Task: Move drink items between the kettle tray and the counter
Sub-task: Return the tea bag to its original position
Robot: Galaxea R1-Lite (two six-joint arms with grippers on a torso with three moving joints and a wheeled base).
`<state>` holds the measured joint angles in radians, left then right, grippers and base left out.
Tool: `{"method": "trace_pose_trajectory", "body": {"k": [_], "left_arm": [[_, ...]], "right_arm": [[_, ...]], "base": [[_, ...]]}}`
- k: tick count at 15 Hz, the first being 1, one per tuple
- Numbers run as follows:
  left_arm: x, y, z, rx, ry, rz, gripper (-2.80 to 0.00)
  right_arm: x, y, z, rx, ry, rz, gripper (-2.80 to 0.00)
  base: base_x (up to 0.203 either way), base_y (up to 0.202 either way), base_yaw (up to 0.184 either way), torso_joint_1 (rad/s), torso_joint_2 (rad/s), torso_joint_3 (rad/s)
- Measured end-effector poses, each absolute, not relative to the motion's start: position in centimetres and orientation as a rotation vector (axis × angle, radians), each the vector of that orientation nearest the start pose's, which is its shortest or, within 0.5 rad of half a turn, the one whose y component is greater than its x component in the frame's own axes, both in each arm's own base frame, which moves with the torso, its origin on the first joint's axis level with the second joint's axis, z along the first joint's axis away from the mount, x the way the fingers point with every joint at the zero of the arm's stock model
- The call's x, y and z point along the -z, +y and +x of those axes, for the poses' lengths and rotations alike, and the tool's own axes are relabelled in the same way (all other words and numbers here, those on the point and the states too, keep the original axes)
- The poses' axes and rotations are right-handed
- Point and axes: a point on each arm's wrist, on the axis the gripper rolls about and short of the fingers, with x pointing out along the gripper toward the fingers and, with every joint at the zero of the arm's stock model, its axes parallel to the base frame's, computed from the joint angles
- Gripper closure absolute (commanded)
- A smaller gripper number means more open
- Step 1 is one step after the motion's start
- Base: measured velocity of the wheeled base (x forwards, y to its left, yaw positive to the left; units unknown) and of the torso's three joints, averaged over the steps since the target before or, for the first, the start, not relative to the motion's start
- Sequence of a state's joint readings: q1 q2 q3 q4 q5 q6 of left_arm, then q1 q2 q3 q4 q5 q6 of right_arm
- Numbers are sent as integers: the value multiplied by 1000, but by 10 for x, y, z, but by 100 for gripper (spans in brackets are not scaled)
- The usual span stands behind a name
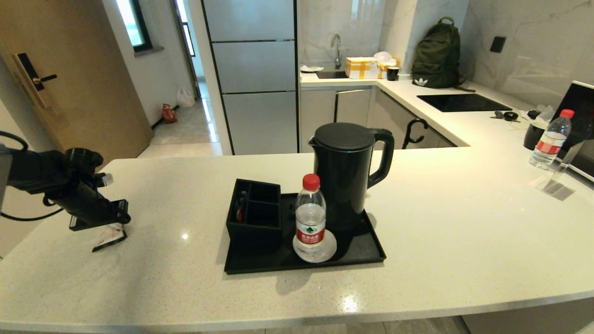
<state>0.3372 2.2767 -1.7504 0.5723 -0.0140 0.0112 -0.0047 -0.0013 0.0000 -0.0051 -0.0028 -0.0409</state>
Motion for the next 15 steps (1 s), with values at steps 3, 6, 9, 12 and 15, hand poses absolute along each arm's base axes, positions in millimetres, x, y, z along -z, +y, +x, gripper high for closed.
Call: {"method": "trace_pose_trajectory", "body": {"k": [3, 6, 9, 12, 15], "left_arm": [[-144, 126, 397, -251, 1054, -193, 0], [-156, 117, 392, -264, 1027, -234, 0], [-182, 102, 382, -208, 976, -258, 0], [-240, 55, 351, -40, 894, -263, 0], [-271, 19, 326, 72, 845, -283, 0]], "right_arm": [[-76, 0, -23, 8, -7, -40, 0], [-76, 0, -23, 8, -6, -40, 0], [-76, 0, -23, 8, -7, -40, 0], [-76, 0, -23, 8, -7, -40, 0], [-76, 0, -23, 8, -6, -41, 0]], "base": [[0, 0, 0, 0, 0, 0], [0, 0, 0, 0, 0, 0], [0, 0, 0, 0, 0, 0], [0, 0, 0, 0, 0, 0], [0, 0, 0, 0, 0, 0]]}}
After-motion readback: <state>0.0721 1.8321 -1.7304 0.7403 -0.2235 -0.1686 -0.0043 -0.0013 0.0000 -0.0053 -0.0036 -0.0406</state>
